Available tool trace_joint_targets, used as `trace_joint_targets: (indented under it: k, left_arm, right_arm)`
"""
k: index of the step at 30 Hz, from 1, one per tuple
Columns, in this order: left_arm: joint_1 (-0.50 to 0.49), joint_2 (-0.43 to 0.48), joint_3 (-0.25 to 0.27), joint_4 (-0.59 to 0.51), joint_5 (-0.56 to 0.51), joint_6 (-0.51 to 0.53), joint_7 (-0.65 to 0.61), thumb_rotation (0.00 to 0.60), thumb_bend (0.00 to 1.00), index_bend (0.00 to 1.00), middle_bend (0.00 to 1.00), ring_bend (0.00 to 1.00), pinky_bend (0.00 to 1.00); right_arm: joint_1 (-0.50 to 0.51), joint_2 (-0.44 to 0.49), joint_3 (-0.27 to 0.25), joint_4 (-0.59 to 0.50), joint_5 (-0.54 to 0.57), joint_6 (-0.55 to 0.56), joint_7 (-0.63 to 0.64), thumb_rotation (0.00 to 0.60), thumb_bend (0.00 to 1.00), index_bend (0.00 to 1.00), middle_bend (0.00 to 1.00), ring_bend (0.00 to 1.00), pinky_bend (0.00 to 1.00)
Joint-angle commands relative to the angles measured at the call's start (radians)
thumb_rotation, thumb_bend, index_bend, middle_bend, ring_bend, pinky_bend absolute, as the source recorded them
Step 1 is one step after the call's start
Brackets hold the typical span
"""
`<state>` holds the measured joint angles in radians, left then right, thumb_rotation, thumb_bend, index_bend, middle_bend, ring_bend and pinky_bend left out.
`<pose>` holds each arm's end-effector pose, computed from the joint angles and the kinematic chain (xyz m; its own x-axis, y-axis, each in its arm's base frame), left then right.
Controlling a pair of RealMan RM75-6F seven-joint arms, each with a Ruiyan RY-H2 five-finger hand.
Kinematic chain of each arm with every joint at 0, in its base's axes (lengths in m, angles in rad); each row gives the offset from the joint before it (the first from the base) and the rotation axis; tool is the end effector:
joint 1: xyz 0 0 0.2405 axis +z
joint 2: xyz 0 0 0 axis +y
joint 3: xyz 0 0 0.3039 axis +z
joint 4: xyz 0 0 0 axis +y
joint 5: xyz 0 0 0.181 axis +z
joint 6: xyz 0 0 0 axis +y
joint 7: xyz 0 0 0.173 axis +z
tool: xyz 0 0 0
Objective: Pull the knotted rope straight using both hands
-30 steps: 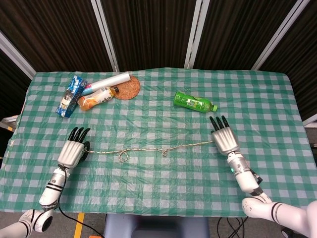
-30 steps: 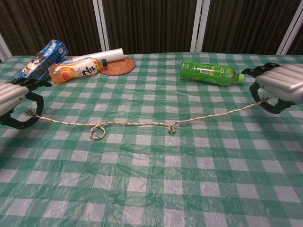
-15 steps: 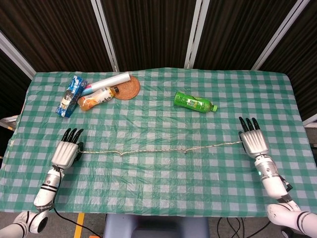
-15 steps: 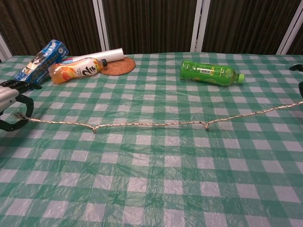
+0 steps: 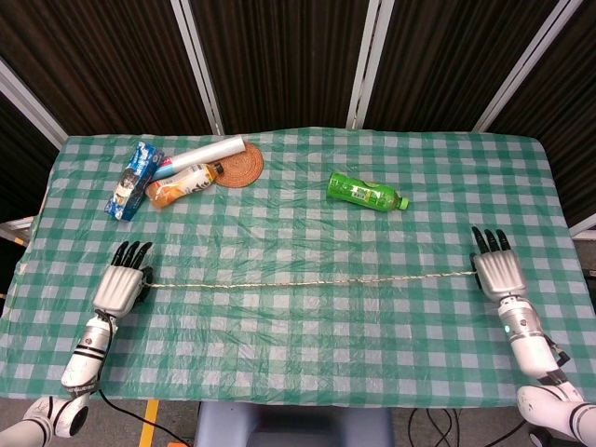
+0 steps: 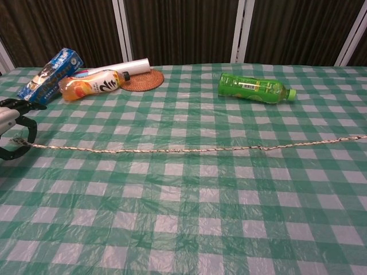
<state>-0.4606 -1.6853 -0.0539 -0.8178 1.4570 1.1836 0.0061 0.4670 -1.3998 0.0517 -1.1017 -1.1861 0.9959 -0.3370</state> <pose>-0.3413 0.3568 0.0276 0.6159 0.0712 0.7846 0.7769 -0.2203 -0.5899 -0.3864 -0.3581 0.1113 0.7630 -0.2482 0.5969 -0.6284 -0.0681 0.7749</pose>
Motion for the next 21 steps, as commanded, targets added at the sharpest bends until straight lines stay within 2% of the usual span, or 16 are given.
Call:
trace_joint_targets:
  k: [1,21]
  left_arm:
    - [-0.001,-0.001,0.0,0.004,-0.001,-0.004,0.0,0.6,0.43,0.62,0.07,0.0,0.02]
    - [-0.007,-0.028,0.001,0.043,-0.005,-0.032,0.003,0.6,0.43,0.62,0.07,0.0,0.02]
  right_arm:
    - [-0.006,-0.011,-0.001,0.027,0.002,-0.016,0.012,0.6,0.62,0.75,0.06,0.0,0.0]
    - [-0.016,-0.053,0.011,0.138,-0.005,-0.076,0.058,0.6,0.62,0.75,0.06,0.0,0.0]
